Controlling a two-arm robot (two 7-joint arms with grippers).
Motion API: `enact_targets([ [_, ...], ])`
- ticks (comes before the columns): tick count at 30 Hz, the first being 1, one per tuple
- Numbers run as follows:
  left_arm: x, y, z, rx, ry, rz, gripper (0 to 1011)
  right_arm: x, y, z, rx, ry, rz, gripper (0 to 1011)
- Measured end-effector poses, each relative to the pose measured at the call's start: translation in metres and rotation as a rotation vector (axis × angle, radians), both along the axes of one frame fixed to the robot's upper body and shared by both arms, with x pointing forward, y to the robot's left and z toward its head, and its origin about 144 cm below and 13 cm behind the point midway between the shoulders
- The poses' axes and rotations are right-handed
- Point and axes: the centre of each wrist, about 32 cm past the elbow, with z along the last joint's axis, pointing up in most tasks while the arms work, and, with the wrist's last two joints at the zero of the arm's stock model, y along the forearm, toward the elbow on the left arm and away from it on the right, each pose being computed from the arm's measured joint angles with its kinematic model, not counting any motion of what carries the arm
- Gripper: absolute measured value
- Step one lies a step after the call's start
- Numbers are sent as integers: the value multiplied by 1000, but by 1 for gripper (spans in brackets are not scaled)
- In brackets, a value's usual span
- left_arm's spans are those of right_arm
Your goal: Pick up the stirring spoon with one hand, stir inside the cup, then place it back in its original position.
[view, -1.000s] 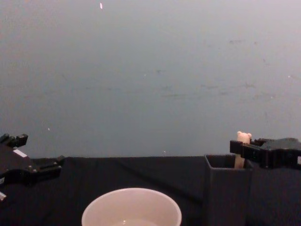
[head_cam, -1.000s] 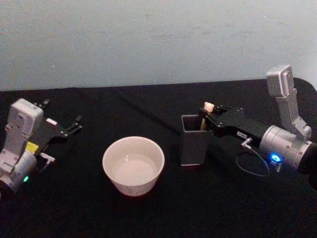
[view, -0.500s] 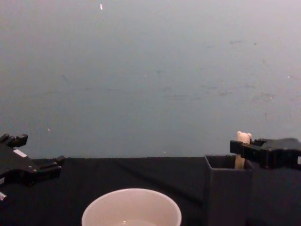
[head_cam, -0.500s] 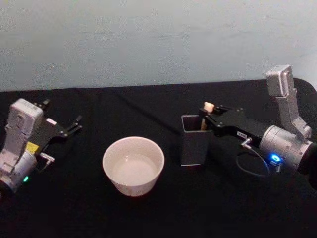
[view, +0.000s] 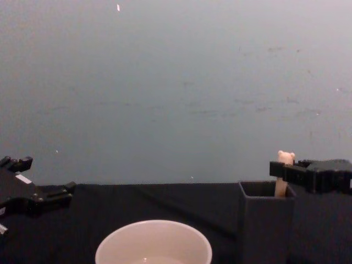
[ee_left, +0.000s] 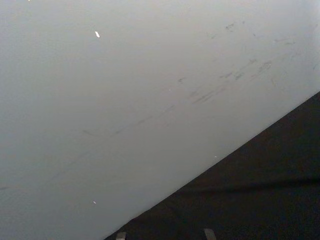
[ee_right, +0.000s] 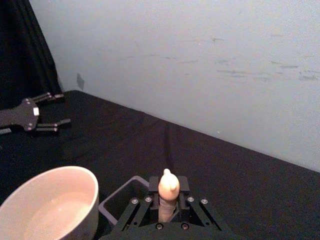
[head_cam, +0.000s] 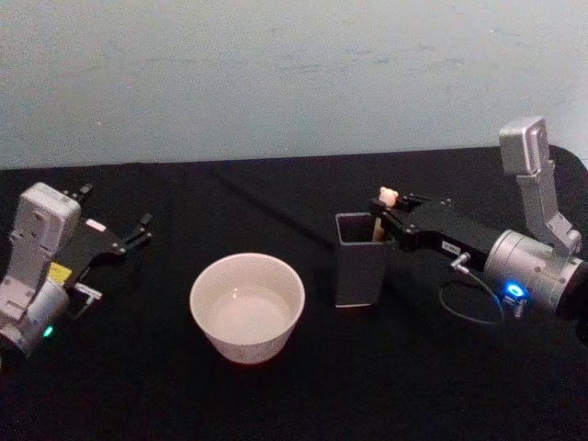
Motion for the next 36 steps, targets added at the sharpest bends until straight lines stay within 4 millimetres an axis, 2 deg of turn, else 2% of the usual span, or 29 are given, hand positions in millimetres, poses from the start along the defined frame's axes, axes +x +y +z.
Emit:
enact_targets([
  [36, 0, 0, 0, 0, 0, 0, 1001, -3, -11, 69, 231, -80, -5, 214],
])
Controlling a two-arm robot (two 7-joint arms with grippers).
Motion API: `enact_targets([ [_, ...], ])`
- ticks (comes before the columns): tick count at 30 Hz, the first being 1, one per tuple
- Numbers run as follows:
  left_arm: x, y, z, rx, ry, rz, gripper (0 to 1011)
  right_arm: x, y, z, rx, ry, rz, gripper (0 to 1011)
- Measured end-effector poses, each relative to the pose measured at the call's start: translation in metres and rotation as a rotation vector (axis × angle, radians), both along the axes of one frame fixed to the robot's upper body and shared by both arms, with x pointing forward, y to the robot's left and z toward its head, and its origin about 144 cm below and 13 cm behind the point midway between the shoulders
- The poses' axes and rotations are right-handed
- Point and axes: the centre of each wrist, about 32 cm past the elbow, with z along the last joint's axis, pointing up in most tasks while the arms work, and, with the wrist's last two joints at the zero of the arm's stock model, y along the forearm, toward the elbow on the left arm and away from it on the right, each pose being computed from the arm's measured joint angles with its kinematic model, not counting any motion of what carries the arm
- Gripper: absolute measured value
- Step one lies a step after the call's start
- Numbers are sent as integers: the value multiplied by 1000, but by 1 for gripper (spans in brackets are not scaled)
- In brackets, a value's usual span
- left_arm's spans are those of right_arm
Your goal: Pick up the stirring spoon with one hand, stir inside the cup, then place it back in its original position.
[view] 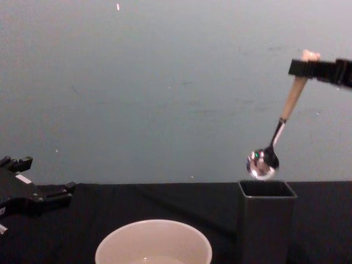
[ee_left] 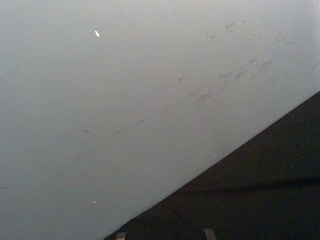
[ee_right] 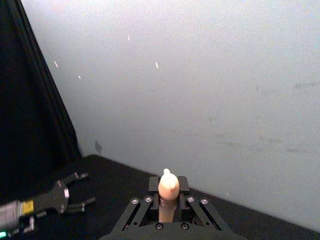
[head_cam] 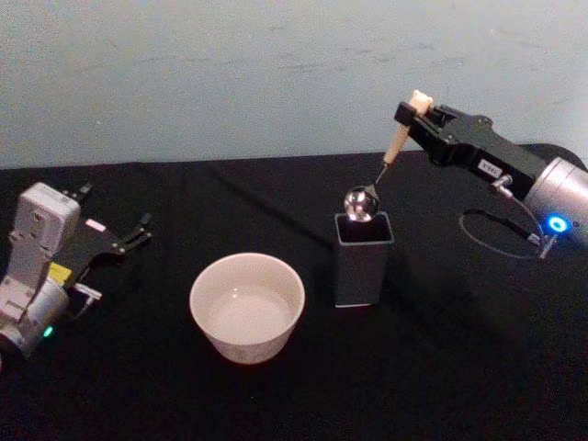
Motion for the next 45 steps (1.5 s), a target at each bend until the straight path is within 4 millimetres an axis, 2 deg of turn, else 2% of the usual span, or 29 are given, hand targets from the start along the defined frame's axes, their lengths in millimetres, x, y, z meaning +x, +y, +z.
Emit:
enact_targets([
  [8, 0, 0, 0, 0, 0, 0, 1001, 3, 10, 5, 41, -19, 23, 214],
  [21, 0, 0, 0, 0, 0, 0, 1001, 3, 41, -5, 50, -2, 165, 214],
  [35, 0, 0, 0, 0, 0, 0, 1001, 0, 77, -37, -86, -11, 320, 214],
  [45, 0, 0, 0, 0, 0, 0, 1001, 2, 94, -52, -149, -1, 375, 214],
])
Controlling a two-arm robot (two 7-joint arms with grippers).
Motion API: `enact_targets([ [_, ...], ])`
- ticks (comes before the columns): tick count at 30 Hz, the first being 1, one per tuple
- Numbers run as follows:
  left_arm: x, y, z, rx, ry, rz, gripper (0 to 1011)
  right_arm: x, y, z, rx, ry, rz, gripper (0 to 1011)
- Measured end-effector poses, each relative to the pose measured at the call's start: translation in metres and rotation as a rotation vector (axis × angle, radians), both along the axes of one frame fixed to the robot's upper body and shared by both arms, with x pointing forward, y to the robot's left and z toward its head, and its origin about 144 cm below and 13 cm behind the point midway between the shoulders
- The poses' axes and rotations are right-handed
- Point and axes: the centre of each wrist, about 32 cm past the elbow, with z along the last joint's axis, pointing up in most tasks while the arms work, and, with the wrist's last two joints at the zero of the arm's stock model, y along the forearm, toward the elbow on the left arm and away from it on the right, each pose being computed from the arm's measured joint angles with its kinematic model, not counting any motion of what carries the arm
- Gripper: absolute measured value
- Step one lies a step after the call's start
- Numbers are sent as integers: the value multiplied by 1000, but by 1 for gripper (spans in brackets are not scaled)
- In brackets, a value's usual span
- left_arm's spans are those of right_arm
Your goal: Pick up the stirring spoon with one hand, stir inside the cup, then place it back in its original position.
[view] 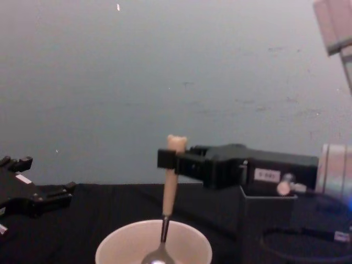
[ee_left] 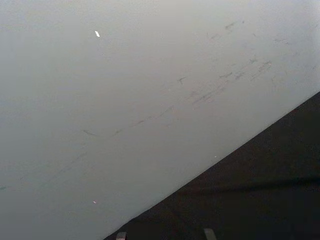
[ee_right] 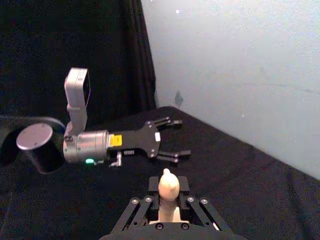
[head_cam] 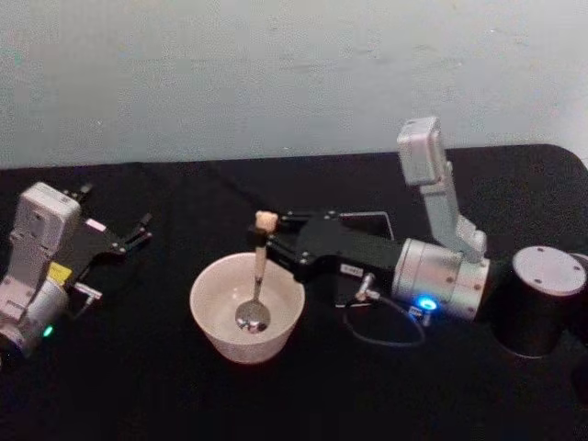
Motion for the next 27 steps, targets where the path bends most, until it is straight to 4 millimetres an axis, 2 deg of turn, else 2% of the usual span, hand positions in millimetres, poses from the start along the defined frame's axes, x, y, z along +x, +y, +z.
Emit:
enact_targets([
  [13, 0, 0, 0, 0, 0, 0, 1001, 5, 29, -10, -48, 2, 20, 214],
  [20, 0, 0, 0, 0, 0, 0, 1001, 17, 45, -13, -59, 3, -29, 214],
  [27, 0, 0, 0, 0, 0, 0, 1001, 31, 49, -14, -58, 15, -112, 214],
])
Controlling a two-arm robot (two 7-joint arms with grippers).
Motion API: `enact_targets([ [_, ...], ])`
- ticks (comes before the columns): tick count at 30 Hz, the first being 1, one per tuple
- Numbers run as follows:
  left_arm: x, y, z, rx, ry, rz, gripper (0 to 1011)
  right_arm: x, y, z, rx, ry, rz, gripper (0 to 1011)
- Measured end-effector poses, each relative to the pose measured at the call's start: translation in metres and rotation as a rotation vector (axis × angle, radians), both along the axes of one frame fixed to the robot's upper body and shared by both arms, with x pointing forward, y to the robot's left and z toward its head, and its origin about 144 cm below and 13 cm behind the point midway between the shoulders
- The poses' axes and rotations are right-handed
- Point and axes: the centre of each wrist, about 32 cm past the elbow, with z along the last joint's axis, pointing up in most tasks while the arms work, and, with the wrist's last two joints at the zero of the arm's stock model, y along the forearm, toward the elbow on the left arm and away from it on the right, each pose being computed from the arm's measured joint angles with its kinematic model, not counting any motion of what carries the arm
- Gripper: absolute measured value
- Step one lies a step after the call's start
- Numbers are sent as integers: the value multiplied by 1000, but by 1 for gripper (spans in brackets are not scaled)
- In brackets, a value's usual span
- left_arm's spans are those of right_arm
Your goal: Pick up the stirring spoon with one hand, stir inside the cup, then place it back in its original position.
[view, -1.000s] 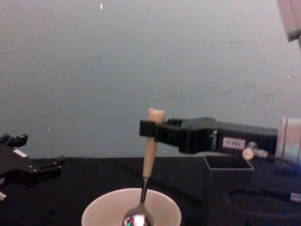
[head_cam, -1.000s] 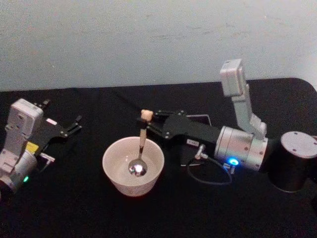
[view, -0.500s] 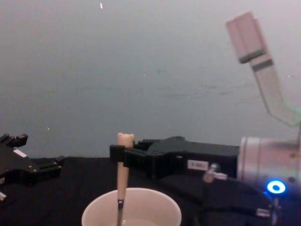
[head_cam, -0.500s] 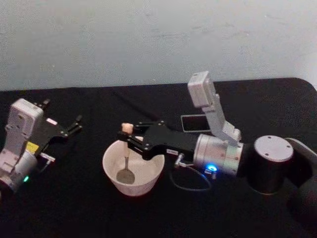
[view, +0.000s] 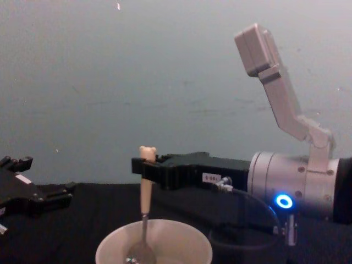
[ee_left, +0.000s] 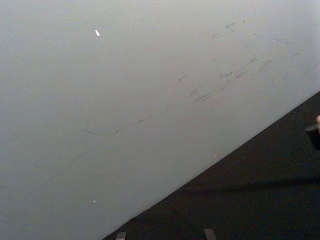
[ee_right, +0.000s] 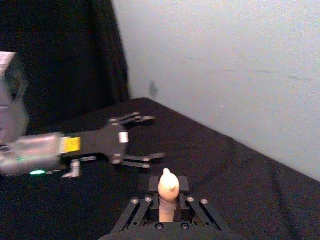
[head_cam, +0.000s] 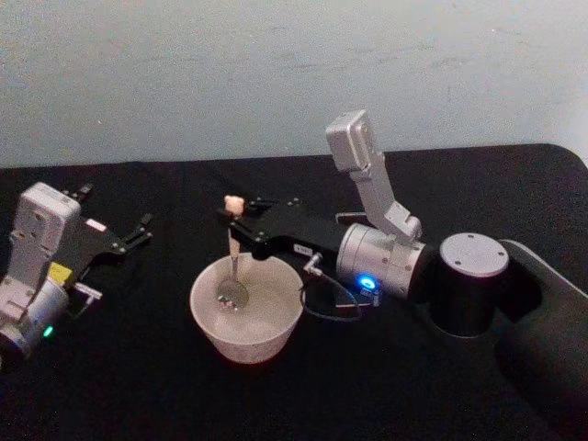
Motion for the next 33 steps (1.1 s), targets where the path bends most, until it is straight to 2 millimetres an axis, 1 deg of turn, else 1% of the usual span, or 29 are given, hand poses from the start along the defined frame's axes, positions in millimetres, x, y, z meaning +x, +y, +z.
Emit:
enact_targets([
  [6, 0, 0, 0, 0, 0, 0, 1001, 6, -7, 2, -2, -2, -46, 214],
  [9, 0, 0, 0, 0, 0, 0, 1002, 4, -20, 4, -7, -6, -60, 214],
  [10, 0, 0, 0, 0, 0, 0, 1001, 4, -20, 4, -7, -6, -60, 214],
  [11, 0, 0, 0, 0, 0, 0, 1001, 1, -25, 5, -10, -7, -57, 214],
  [16, 0, 0, 0, 0, 0, 0, 1001, -8, -41, 7, -16, 6, -43, 214],
  [18, 0, 0, 0, 0, 0, 0, 1001, -18, -51, 8, -19, 21, -26, 214],
  [22, 0, 0, 0, 0, 0, 0, 1001, -27, -57, 9, -18, 39, -3, 214],
  [23, 0, 0, 0, 0, 0, 0, 1001, -32, -60, 10, -17, 45, 11, 214],
  [28, 0, 0, 0, 0, 0, 0, 1002, -41, -59, 10, -11, 54, 53, 214],
  [33, 0, 0, 0, 0, 0, 0, 1001, -44, -48, 9, -10, 54, 89, 214],
])
